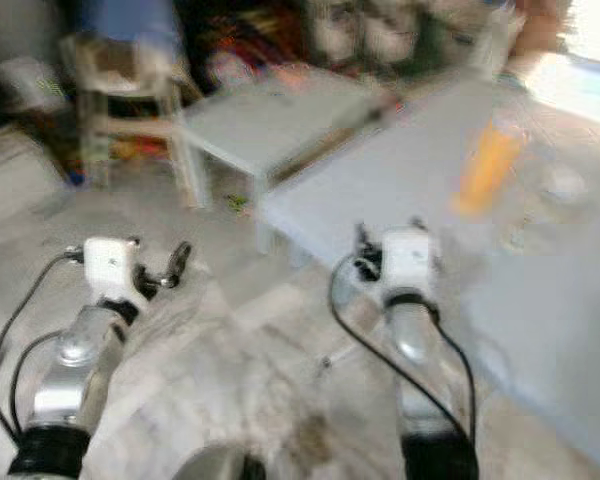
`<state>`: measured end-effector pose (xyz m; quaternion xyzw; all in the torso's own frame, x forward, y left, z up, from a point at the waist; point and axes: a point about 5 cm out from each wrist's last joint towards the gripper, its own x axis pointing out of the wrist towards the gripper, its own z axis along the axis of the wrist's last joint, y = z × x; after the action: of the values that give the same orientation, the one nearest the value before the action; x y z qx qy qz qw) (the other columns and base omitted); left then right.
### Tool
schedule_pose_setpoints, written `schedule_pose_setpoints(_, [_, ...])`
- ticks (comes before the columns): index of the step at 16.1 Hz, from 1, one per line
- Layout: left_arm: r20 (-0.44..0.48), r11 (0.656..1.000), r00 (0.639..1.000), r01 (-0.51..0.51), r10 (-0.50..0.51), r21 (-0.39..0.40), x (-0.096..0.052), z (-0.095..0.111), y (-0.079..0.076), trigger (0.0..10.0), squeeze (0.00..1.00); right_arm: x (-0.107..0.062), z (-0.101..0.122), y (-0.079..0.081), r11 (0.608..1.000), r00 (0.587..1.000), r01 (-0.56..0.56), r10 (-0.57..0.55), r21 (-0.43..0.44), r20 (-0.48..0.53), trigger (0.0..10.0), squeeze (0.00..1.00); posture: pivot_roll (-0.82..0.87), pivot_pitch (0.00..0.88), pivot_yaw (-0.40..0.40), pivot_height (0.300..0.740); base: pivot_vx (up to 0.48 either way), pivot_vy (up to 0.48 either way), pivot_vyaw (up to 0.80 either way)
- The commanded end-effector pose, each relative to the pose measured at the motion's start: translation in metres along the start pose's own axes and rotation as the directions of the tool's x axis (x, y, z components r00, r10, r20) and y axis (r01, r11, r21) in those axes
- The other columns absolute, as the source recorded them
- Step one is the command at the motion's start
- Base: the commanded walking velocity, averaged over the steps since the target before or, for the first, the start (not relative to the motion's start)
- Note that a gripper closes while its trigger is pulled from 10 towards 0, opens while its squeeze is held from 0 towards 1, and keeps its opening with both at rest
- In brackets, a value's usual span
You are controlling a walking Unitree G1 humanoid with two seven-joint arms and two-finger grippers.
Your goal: Restocking fridge
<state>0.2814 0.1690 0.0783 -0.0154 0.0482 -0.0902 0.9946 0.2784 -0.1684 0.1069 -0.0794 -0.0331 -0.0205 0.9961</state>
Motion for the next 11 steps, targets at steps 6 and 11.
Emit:
schedule_pose_setpoints(6, [0.022, 1.0, 1.0, 0.005, -0.005, -0.002, 0.0074, 0.0067, 0.0025, 10.0, 0.0, -0.0018, -0.0027, -0.0058, 1.0, 1.0, 0.02, -0.02, -0.007, -0.008, 10.0, 0.0, -0.04, 0.0, 0.047, 0.74, 0.101, 0.409, -0.27])
schedule_pose_setpoints(11, [0.019, 0.997, 0.997, 0.076, -0.076, 0.002, 0.0072, 0.0057, 0.0006, 10.0, 0.0, -0.0015, -0.0019, -0.0043, 1.0, 1.0, 0.018, -0.017, -0.015, 0.001, 10.0, 0.0, -0.04, 0.0, 0.045, 0.74, 0.0, 0.433, -0.8])
